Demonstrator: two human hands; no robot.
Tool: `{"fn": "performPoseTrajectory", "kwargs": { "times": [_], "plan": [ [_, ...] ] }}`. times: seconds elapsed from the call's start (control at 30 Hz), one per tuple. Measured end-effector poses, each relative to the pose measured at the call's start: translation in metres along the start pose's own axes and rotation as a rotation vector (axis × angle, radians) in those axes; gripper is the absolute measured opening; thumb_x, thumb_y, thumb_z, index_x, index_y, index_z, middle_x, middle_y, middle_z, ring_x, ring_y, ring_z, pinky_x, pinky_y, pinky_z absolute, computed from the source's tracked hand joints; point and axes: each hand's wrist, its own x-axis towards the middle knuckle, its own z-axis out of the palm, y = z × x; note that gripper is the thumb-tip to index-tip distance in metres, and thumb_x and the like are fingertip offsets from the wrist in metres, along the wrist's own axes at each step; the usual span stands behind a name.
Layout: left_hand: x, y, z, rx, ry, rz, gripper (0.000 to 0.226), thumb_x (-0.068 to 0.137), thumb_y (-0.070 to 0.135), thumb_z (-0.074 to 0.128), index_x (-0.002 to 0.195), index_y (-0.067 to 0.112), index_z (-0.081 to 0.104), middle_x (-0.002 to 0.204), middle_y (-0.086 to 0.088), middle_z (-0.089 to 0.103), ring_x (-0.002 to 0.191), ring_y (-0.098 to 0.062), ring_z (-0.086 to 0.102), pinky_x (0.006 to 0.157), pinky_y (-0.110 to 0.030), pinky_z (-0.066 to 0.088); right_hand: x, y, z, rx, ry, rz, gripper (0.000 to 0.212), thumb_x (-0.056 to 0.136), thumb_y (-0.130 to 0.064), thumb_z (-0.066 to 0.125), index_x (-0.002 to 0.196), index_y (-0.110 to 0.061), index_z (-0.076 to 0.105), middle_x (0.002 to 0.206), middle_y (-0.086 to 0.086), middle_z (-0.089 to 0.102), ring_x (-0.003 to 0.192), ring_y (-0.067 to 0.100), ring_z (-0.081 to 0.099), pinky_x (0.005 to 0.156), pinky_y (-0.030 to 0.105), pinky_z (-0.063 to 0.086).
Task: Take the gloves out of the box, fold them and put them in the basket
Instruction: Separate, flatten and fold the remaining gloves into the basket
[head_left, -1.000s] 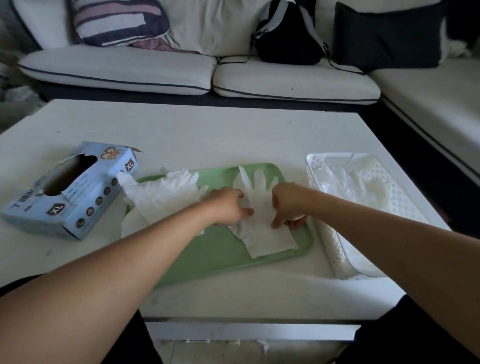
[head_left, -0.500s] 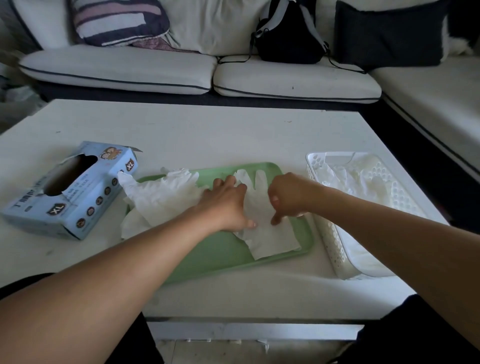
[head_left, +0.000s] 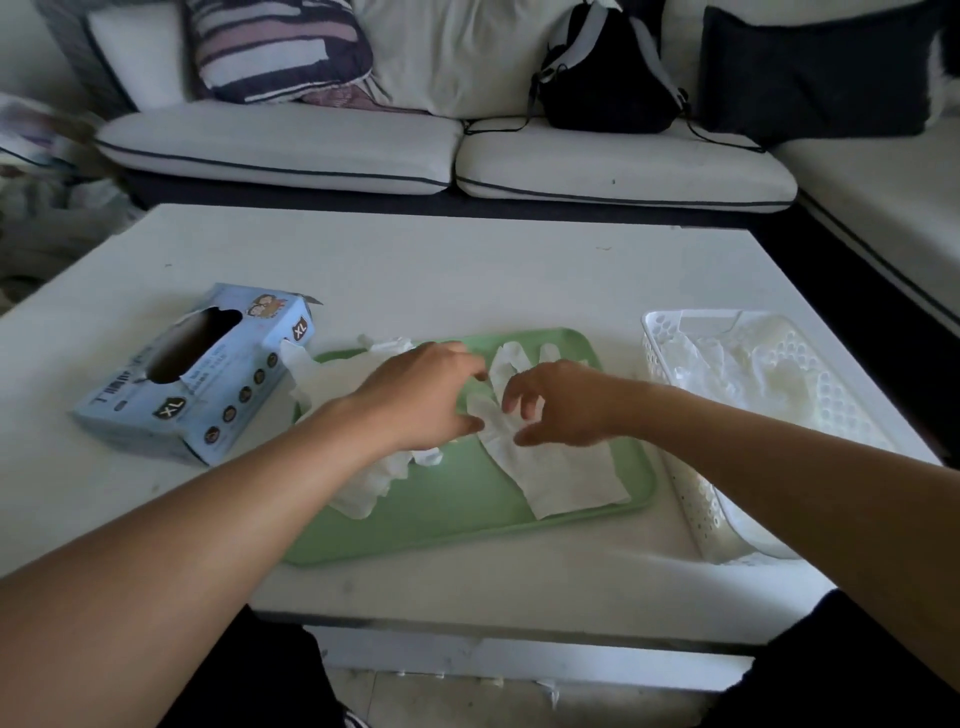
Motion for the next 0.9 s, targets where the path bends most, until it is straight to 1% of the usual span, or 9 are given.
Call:
{"fn": "performPoseTrajectory", "kwargs": {
  "times": [0.1,0.2,0.33,0.47,0.63,0.7,0.77,0.83,0.9],
  "plan": [
    [-0.011,-0.016,-0.008,0.080,0.007,-0.110,0.065,0.083,0.051,0.075,0.138,0.024,0.056,0.139,0.002,0.053,0.128,-0.024,0.048,0.102,-0.043,0.044,0.019,0.003,0.015,-0.096,0.050,0.020,0.062,0.089,-0.039,0.071,0.144,-0.020,0.048,0.145,0.005,0.048,0.126,0.025,0.049,0.103,0.036,0.042],
    [-0.017,-0.025,-0.008,0.119,0.011,-0.192,0.075,0.079,0.057,0.076,0.141,0.023,0.051,0.141,-0.001,0.046,0.130,-0.028,0.042,0.101,-0.044,0.043,0.037,0.006,0.021,-0.081,0.146,0.125,0.071,0.086,-0.046,0.072,0.148,-0.030,0.041,0.150,0.008,0.042,0.134,0.032,0.041,0.107,0.043,0.042],
    [-0.021,-0.039,-0.015,0.147,-0.071,-0.235,0.089,0.074,0.059,0.079,0.149,0.029,0.040,0.147,0.003,0.037,0.134,-0.029,0.034,0.103,-0.047,0.041,0.054,0.003,0.015,0.008,0.159,0.184,0.067,0.085,-0.049,0.073,0.144,-0.032,0.047,0.144,0.009,0.049,0.128,0.030,0.049,0.101,0.036,0.043],
    [-0.025,-0.059,-0.027,0.055,-0.164,-0.251,0.079,0.082,0.038,0.082,0.150,0.032,0.042,0.152,0.009,0.039,0.138,-0.024,0.036,0.107,-0.043,0.040,0.062,0.005,0.014,0.188,0.170,0.203,0.061,0.081,-0.039,0.079,0.136,-0.025,0.058,0.138,0.001,0.057,0.118,0.020,0.057,0.094,0.026,0.044],
    [-0.025,-0.075,-0.019,-0.006,-0.107,-0.245,0.058,0.088,0.027,0.079,0.140,0.031,0.054,0.146,0.005,0.048,0.130,-0.020,0.048,0.086,-0.029,0.037,0.059,0.009,0.007,0.419,0.290,0.203,0.036,0.083,-0.021,0.079,0.116,-0.029,0.070,0.089,-0.007,0.058,0.074,0.008,0.054,0.054,0.011,0.039],
    [-0.024,-0.077,-0.018,-0.031,-0.082,-0.251,0.060,0.087,0.026,0.080,0.140,0.030,0.053,0.145,0.005,0.047,0.128,-0.020,0.050,0.089,-0.030,0.042,0.057,0.009,0.010,0.458,0.267,0.217,0.033,0.084,-0.019,0.078,0.115,-0.028,0.071,0.082,-0.008,0.057,0.067,0.008,0.053,0.055,0.014,0.041],
    [-0.024,-0.080,-0.019,-0.051,-0.076,-0.247,0.058,0.085,0.027,0.082,0.137,0.028,0.056,0.141,0.005,0.046,0.125,-0.020,0.051,0.098,-0.036,0.047,0.055,0.002,0.014,0.426,0.303,0.190,0.032,0.083,-0.022,0.079,0.113,-0.027,0.072,0.088,-0.011,0.064,0.067,0.006,0.054,0.059,0.015,0.042],
    [-0.024,-0.082,-0.019,-0.059,-0.054,-0.234,0.039,0.086,0.026,0.081,0.123,0.028,0.067,0.133,0.004,0.051,0.122,-0.020,0.053,0.102,-0.041,0.046,0.054,-0.011,0.018,0.383,0.331,0.123,0.027,0.079,-0.035,0.082,0.103,-0.027,0.072,0.098,-0.012,0.070,0.072,0.003,0.059,0.063,0.014,0.043],
    [-0.023,-0.080,-0.019,-0.076,0.022,-0.227,0.012,0.088,0.026,0.078,0.099,0.027,0.075,0.118,0.005,0.059,0.112,-0.021,0.058,0.096,-0.040,0.049,0.050,-0.032,0.021,0.362,0.294,0.045,0.033,0.074,-0.049,0.084,0.095,-0.026,0.070,0.092,-0.013,0.070,0.075,0.003,0.062,0.061,0.012,0.045]
  ]
}}
